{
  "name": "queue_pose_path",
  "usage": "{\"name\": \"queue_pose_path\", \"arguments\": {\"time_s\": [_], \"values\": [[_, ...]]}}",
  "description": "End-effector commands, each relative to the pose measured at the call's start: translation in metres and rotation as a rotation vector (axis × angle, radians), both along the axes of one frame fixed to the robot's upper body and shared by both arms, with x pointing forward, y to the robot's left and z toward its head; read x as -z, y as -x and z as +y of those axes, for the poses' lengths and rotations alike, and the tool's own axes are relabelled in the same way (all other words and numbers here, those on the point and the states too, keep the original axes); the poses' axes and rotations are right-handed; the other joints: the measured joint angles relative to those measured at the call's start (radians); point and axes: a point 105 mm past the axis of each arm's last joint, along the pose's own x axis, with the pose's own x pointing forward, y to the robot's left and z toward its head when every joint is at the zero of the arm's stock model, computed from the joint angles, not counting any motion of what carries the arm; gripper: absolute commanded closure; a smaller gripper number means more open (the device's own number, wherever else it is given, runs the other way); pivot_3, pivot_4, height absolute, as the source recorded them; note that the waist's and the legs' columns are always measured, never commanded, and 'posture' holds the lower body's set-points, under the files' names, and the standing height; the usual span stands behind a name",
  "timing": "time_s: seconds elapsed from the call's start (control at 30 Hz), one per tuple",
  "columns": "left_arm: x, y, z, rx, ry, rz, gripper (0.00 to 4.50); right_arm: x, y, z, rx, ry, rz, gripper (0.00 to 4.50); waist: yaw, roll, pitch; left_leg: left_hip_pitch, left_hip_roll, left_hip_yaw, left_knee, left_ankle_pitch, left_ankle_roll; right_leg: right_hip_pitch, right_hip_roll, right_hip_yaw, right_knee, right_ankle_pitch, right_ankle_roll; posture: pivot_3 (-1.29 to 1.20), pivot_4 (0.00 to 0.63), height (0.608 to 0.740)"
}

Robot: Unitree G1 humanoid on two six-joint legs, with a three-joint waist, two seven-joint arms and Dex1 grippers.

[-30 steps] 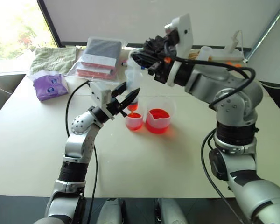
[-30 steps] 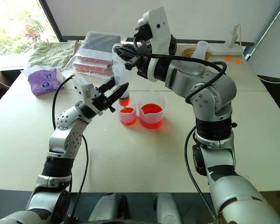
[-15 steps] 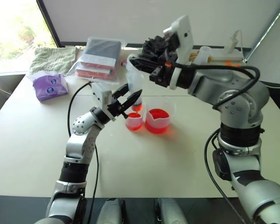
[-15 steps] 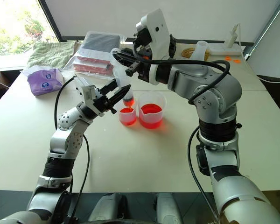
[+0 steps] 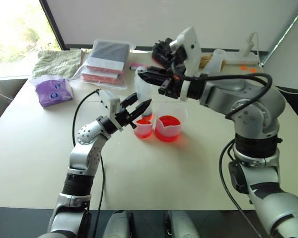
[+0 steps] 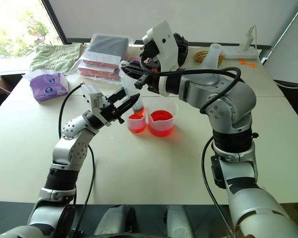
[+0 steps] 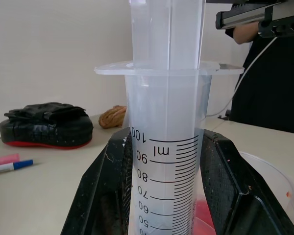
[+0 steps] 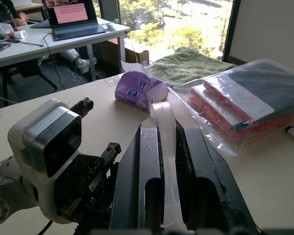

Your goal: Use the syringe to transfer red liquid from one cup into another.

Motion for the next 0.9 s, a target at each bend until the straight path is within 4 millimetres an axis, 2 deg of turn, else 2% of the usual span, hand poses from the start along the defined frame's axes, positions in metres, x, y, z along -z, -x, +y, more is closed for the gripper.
{"name": "queue_pose_path", "arguments": {"time_s": [0.03,0.9], "values": [[-0.027,0.007,0.000,0.003,0.039,-0.094,3.04,0.016,0.025,0.023,-0.168,0.075,0.036,4.44,0.000,0.000,0.000,0.000,0.000,0.000,0.000,0.000,0.000,0.000,0.000,0.000,0.000,0.000,0.000,0.00,0.150,0.740],[-0.038,0.017,0.011,0.008,0.036,-0.090,3.04,0.029,0.023,0.023,-0.186,0.127,0.059,4.44,0.000,0.000,0.000,0.000,0.000,0.000,0.000,0.000,0.000,0.000,0.000,0.000,0.000,0.000,0.000,0.00,0.150,0.740]]}}
